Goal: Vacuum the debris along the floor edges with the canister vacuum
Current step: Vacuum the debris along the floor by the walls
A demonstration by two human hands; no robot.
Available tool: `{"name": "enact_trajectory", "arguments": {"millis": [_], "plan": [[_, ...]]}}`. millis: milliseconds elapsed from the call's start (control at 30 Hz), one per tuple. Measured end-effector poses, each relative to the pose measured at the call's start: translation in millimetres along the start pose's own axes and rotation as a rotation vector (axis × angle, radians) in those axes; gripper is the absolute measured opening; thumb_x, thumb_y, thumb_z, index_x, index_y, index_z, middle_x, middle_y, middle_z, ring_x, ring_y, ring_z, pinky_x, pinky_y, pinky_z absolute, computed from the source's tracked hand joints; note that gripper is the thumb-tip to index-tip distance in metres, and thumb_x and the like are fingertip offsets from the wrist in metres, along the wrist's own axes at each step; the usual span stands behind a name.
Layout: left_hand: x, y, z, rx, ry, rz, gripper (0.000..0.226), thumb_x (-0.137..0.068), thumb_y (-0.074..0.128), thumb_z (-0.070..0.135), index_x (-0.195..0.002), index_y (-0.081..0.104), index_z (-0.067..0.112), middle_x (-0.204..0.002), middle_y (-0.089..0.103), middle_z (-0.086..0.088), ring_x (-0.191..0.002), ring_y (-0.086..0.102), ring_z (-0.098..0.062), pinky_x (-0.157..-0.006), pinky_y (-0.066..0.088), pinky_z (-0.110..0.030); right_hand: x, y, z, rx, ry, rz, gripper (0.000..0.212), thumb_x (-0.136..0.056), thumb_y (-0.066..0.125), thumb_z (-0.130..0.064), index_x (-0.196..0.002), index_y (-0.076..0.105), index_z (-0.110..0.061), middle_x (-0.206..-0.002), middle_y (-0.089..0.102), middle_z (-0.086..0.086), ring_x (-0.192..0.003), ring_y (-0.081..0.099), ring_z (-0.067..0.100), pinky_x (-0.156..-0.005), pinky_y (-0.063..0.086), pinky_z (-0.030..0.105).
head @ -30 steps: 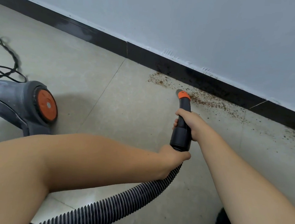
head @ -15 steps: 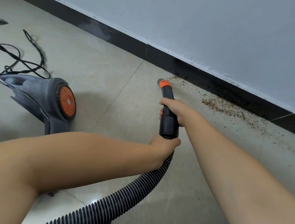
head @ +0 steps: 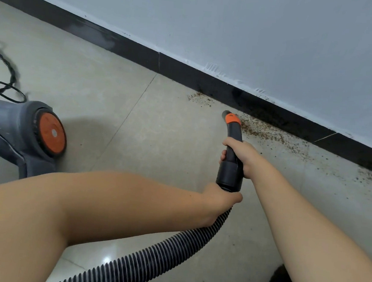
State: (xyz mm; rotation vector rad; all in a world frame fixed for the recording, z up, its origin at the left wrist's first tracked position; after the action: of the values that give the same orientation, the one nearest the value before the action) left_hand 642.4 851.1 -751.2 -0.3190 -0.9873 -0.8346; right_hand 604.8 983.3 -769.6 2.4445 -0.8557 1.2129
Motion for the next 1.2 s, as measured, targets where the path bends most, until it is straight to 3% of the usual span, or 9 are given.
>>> {"name": "enact_trajectory", "arguments": {"millis": [200,533,800,967,1200], "plan": [[-3,-12,8,0.061,0.022,0.052,0.016,-0.084,0.064,0.014,-0.085,0.048,0.017,-0.073,0.049,-0.006,-0.061,0.047,-0.019,-0.056,0.042,-0.025,-7,20,-15,0.061,-0.014,-0.045,0.016,-0.085,0.060,-0.010,-0.096,0.049,-0.009,-0.053,0.058,0.007,-0.043,0.056,0.019,-0.050,0.054,0.030],[-3,-66,8,0.175,0.036,0.263,0.014,-0.082,0.064,0.015,-0.091,0.054,0.013,-0.076,0.053,-0.009,-0.068,0.051,-0.024,-0.065,0.045,-0.032,-21,100,-32,0.182,-0.059,-0.199,0.018,-0.085,0.060,-0.011,-0.096,0.047,-0.010,-0.058,0.058,0.007,-0.044,0.057,0.017,-0.054,0.054,0.029],[-10,-40,10,0.086,0.015,0.134,0.013,-0.083,0.064,0.013,-0.086,0.052,0.015,-0.073,0.051,-0.007,-0.062,0.049,-0.020,-0.056,0.043,-0.026,-19,56,-25,0.094,-0.039,-0.122,0.018,-0.084,0.061,-0.011,-0.097,0.049,-0.010,-0.054,0.059,0.006,-0.044,0.057,0.018,-0.050,0.054,0.030],[-14,-10,9,0.003,0.010,0.033,0.019,-0.082,0.065,0.014,-0.096,0.052,0.013,-0.078,0.050,-0.008,-0.067,0.049,-0.022,-0.065,0.044,-0.030,-18,5,-10,-0.044,-0.003,-0.007,0.020,-0.084,0.062,-0.011,-0.099,0.048,-0.009,-0.054,0.058,0.007,-0.044,0.056,0.019,-0.050,0.053,0.030],[-22,-17,17,0.031,0.042,0.090,0.022,-0.082,0.065,0.016,-0.101,0.053,0.012,-0.075,0.051,-0.007,-0.061,0.048,-0.020,-0.056,0.042,-0.026,-26,15,-22,-0.045,-0.001,-0.031,0.021,-0.085,0.061,-0.011,-0.100,0.048,-0.010,-0.053,0.058,0.007,-0.044,0.056,0.018,-0.051,0.053,0.031]]}}
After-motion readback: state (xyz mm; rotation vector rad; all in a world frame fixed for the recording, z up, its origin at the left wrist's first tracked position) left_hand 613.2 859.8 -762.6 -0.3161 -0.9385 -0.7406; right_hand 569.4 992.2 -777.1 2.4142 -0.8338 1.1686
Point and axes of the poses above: each hand's wrist, its own x-axis away from the middle knuckle, its own y-axis out of the palm, z = x × y, the point moved 4 cm from there along -x, towards the middle knuckle
